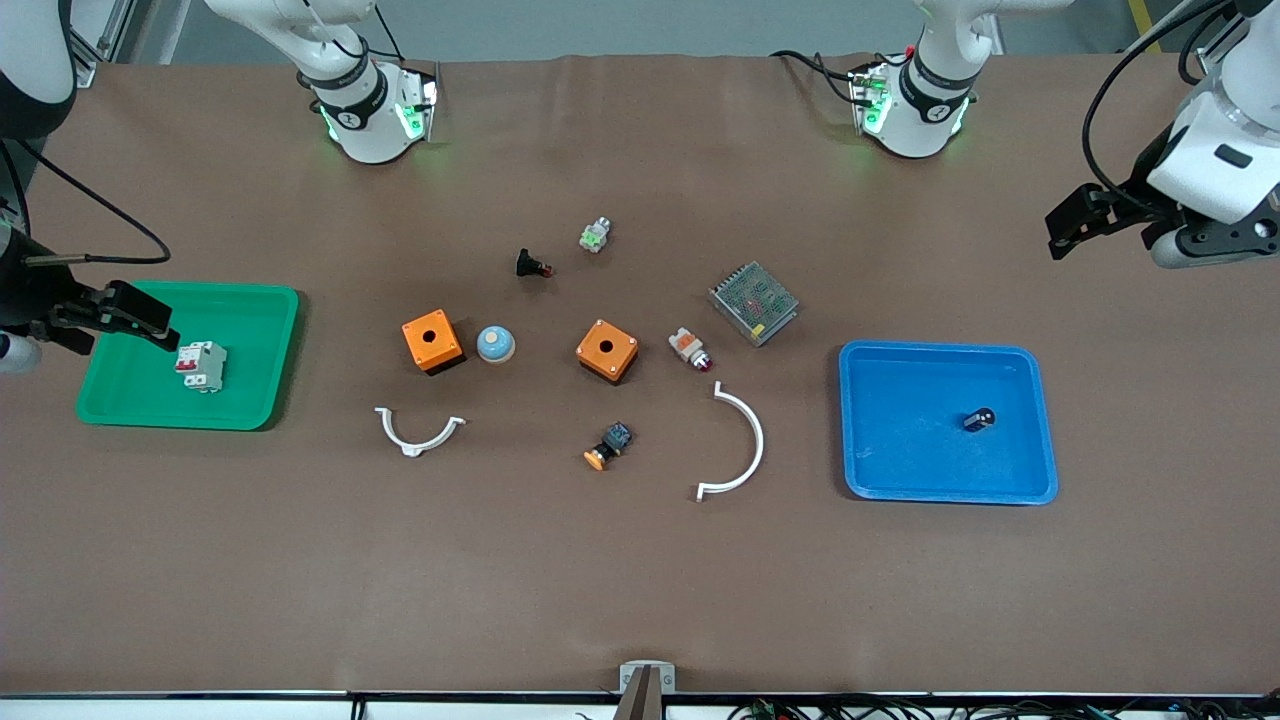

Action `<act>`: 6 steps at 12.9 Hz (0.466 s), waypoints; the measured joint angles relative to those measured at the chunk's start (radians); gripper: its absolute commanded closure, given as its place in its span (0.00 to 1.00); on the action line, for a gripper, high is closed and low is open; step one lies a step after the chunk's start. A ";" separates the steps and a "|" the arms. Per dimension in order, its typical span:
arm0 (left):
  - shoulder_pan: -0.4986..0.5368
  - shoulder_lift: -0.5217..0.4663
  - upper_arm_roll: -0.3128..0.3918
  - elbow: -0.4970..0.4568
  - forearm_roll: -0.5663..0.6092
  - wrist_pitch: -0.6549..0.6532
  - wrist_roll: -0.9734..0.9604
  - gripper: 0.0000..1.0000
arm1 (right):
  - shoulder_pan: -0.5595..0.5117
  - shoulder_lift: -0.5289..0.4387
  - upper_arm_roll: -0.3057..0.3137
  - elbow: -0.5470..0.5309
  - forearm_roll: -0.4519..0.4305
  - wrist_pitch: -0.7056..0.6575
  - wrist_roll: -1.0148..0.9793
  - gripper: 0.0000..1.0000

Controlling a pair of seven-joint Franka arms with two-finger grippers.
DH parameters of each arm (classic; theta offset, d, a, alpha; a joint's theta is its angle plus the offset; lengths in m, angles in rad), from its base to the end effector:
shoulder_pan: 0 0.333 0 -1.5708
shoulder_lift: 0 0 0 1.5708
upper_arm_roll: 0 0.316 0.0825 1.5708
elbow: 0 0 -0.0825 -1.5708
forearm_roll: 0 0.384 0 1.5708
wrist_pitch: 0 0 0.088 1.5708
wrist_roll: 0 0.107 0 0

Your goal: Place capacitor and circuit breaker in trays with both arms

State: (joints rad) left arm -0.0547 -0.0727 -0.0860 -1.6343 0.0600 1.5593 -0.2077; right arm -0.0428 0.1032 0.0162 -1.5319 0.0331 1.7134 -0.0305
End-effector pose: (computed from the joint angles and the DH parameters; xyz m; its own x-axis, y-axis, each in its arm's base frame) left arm 0.5258 -0.0697 0.6331 0.9977 0.0674 0.0112 0.0680 -0.9955 -0.0653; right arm 0.5991 -0.0133 0.5967 0.9969 -0.0010 0.0792 0.0016 -0.9995 -0.0323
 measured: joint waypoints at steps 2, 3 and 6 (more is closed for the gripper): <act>-0.003 -0.012 0.004 0.000 0.000 -0.003 0.029 0.00 | -0.009 -0.012 -0.004 0.000 0.000 -0.002 0.000 0.00; -0.003 -0.015 0.005 0.000 0.000 -0.003 0.040 0.00 | -0.011 -0.016 -0.004 0.001 0.000 -0.003 0.000 0.00; -0.002 -0.014 0.006 0.001 0.000 -0.003 0.052 0.00 | -0.011 -0.021 -0.002 0.023 0.002 0.000 0.000 0.00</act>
State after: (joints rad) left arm -0.0570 -0.0872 -0.0799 -1.6333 0.0597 1.5565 -0.1553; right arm -0.0536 0.0824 0.0146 -1.5088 0.0348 1.7129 -0.0305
